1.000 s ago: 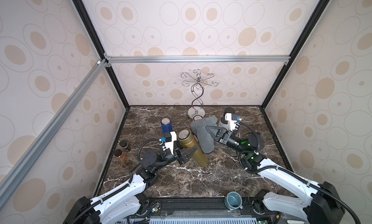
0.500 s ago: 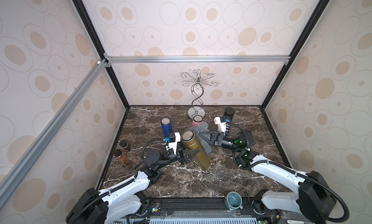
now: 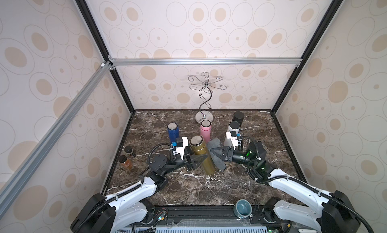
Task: Wipe the surface of the thermos
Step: Wipe the dirt from the surface of the thermos.
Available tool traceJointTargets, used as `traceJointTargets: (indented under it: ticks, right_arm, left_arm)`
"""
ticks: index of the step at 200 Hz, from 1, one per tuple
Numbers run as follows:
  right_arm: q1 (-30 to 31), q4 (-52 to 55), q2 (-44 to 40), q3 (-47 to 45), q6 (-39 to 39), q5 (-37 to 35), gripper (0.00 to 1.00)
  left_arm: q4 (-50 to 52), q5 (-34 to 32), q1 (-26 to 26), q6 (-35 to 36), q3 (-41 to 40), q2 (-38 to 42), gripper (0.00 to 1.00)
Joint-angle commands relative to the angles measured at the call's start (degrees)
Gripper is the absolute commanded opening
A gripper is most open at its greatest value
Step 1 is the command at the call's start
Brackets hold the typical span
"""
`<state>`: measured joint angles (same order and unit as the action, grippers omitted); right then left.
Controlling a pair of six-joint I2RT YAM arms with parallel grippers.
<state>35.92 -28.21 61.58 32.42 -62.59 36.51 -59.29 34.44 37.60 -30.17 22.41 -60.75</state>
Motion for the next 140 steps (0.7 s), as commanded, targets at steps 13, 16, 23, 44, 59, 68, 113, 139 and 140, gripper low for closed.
traceJointTargets:
  ticks: [13, 16, 23, 44, 59, 68, 113, 139, 140]
  right_arm:
    - [0.8, 13.7, -2.6, 0.0, 6.6, -3.2, 0.0]
    - [0.8, 13.9, -2.9, 0.0, 6.8, -3.8, 0.0]
    - [0.8, 14.8, -3.8, 0.1, 7.4, -5.6, 0.0]
    - [0.8, 18.6, -6.5, 1.0, 10.2, -10.0, 0.0]
    - [0.8, 22.3, -7.7, 2.4, 12.6, -12.1, 0.0]
    - [0.8, 23.3, -8.3, 2.8, 13.3, -12.7, 0.0]
    - [0.8, 26.3, -9.8, 4.0, 15.1, -13.6, 0.0]
    - [0.7, 26.0, -10.3, 5.4, 15.4, -13.0, 0.0]
    - [0.7, 25.9, -10.3, 5.4, 15.4, -12.9, 0.0]
  left_arm:
    - [-6.7, -1.7, -0.7, 1.0, 1.8, 0.4, 0.0]
    - [-6.7, -1.8, -0.6, 1.1, 1.6, 0.5, 0.0]
    - [-6.5, -2.4, -0.6, 1.6, 0.9, 0.5, 0.0]
    - [-5.3, -6.3, -0.5, 3.0, -1.9, 0.9, 0.0]
    - [-5.0, -11.4, -0.1, 4.9, -4.8, 1.3, 0.0]
    - [-4.3, -13.1, 0.3, 6.5, -6.0, 1.1, 0.0]
    - [-4.9, -20.2, 1.7, 9.2, -10.1, -1.5, 0.0]
    - [-1.2, -26.4, 4.2, 14.0, -9.6, -1.5, 0.0]
    - [-1.1, -26.8, 4.3, 14.4, -9.5, -1.5, 0.0]
